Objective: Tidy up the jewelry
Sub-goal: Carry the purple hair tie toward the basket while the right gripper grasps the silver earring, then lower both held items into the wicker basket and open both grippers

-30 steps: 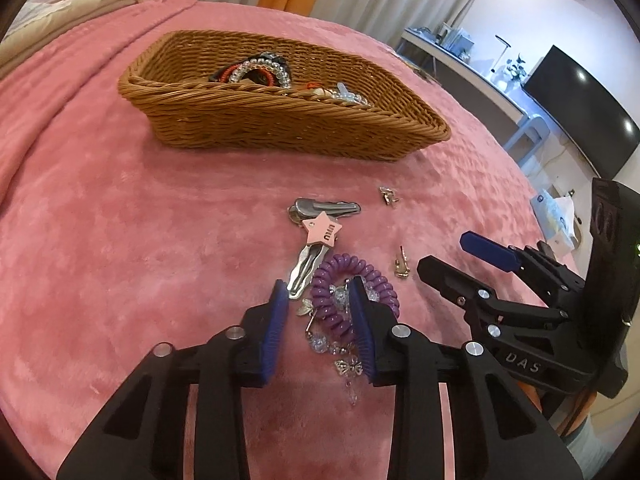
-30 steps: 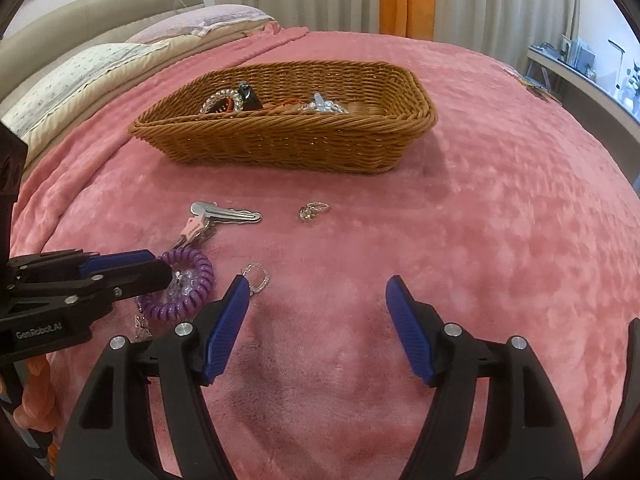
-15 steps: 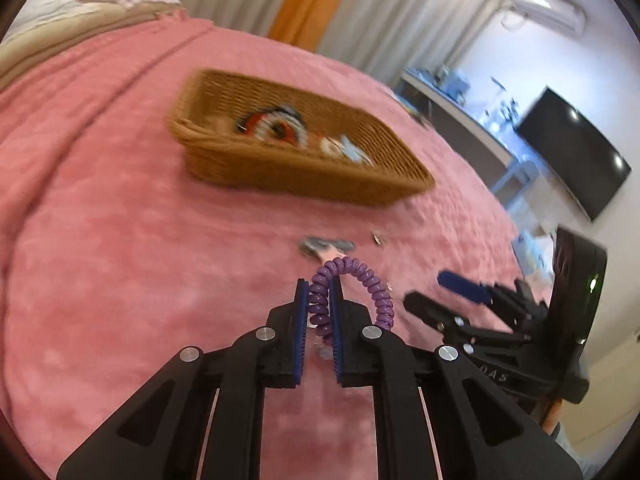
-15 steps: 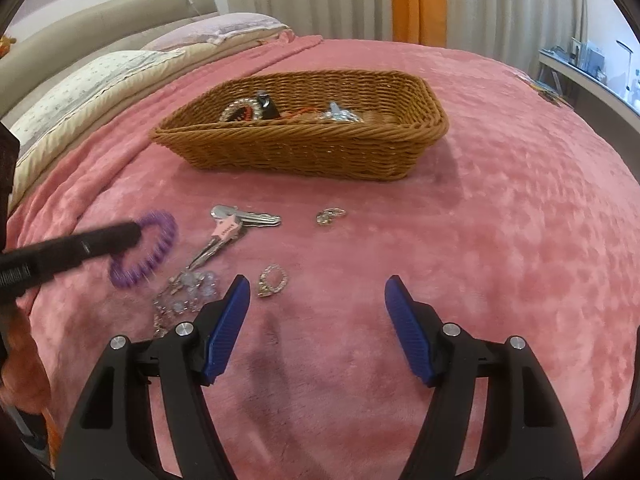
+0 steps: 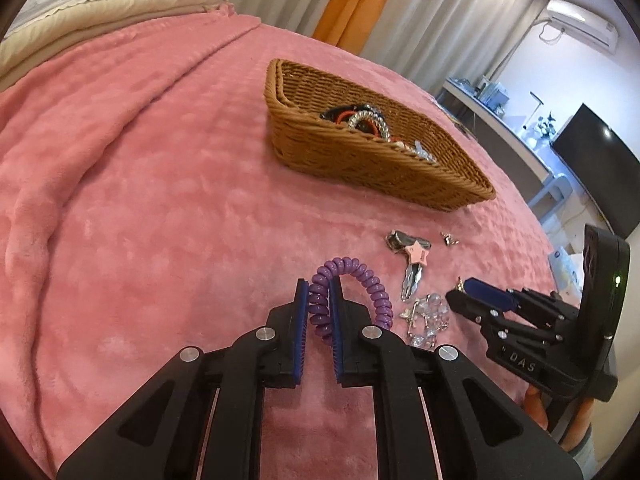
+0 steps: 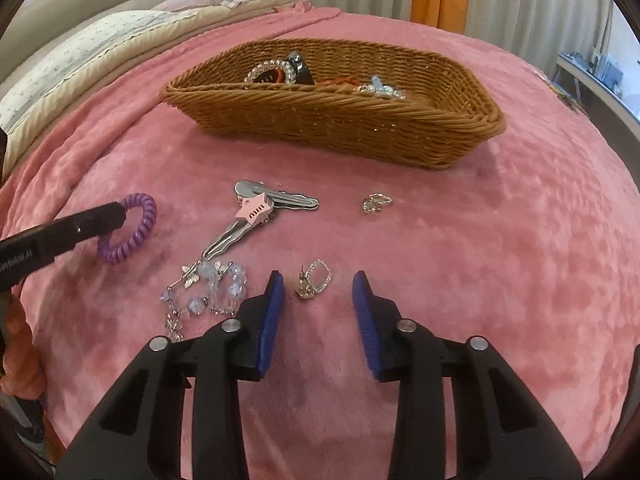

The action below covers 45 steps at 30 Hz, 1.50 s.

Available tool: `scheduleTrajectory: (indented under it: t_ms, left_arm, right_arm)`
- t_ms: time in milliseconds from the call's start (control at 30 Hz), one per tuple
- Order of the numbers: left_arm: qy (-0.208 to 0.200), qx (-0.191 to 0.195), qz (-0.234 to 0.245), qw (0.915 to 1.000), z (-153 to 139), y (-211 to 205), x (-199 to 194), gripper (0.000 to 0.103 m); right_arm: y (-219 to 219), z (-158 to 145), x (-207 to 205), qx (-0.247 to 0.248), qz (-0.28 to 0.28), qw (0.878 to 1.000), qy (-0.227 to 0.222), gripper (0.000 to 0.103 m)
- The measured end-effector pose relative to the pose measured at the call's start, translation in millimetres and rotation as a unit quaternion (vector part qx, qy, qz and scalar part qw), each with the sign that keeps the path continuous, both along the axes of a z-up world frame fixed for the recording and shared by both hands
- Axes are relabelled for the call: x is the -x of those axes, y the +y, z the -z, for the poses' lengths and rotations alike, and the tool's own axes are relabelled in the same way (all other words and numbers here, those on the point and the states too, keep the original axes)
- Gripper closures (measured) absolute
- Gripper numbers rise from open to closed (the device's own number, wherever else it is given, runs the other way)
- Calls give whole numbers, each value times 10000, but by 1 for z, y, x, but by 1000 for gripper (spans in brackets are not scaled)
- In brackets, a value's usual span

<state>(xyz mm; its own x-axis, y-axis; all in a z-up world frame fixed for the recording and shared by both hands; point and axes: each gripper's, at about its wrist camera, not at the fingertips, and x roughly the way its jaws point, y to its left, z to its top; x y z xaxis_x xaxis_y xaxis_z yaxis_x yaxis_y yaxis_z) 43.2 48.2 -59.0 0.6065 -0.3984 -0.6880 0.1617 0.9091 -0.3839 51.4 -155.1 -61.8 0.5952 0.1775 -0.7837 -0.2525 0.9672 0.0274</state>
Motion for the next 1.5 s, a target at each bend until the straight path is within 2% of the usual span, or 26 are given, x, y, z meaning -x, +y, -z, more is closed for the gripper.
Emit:
scheduleTrajectory:
  t_ms: [33, 167, 400, 533, 800, 867, 1000, 1200, 1333, 1500]
  left_arm:
    - [1, -19, 25, 10000, 1, -1, 0, 94]
    - [-31, -16, 73, 10000, 2, -2, 3, 94]
    - [-126, 56, 121, 9998, -2, -1, 5, 94]
    - [-240, 157, 167, 9994, -9, 0, 8, 94]
    - [-884, 157, 210, 9957, -60, -8, 4, 94]
    - [-1082, 119, 254, 9937, -77, -13, -5, 94]
    - [-1321, 35, 271, 9909, -100, -25, -31, 94]
    - [-1331, 29, 283, 9907, -106, -48, -83, 94]
    - [-1132, -42, 420, 9927, -87, -66, -111, 94]
    - [-820, -94, 593, 9948, -57, -78, -129, 94]
  right_arm:
    - [1, 0, 1, -30, -63, 10000, -12, 84]
    - [0, -2, 5, -92, -146, 9998, -96, 93]
    - [-6, -7, 14, -250, -177, 9994, -173, 93]
    - [-10, -20, 22, -348, -181, 9986, -353, 93]
    - [-22, -83, 23, -445, -89, 9928, -1109, 93]
    - [-27, -101, 12, -455, -33, 9903, -1311, 93]
    - [-34, -121, -25, -488, 82, 9883, -1446, 93]
    - [-42, -119, -96, -628, 183, 9916, -1115, 93]
    - [-36, -99, -140, -499, 140, 9962, -703, 93]
    - [-24, -74, -166, -244, 35, 9992, -329, 93]
